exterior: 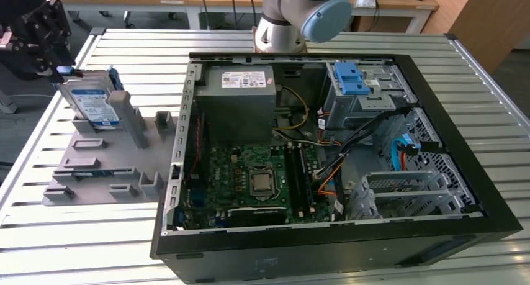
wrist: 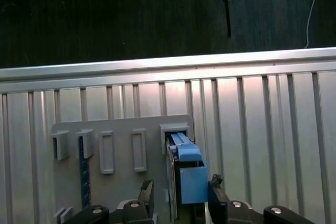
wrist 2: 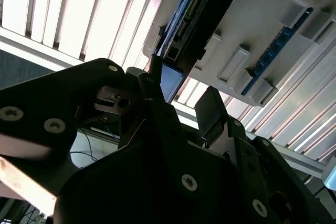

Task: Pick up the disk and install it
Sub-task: 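Pick up the disk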

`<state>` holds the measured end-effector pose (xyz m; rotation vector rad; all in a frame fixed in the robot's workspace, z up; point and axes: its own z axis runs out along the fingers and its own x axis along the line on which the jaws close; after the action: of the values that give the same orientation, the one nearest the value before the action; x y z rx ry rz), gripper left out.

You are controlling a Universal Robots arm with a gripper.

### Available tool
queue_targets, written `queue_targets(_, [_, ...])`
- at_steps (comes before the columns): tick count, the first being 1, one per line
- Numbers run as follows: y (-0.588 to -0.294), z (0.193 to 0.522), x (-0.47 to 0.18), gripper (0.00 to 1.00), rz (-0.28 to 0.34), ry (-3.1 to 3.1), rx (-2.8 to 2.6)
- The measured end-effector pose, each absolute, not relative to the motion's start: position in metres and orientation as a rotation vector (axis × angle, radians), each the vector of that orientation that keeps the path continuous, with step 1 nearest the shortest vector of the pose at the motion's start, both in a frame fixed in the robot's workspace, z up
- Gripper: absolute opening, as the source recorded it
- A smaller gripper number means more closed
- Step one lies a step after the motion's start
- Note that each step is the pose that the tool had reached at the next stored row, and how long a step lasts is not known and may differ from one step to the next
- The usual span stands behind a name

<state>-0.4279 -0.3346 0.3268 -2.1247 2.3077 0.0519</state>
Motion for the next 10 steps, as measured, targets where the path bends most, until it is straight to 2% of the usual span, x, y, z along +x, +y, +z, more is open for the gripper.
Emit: queue_targets(10, [-0.3289,0.3203,-0.4331,0.53,0.057,2.289,-2.141])
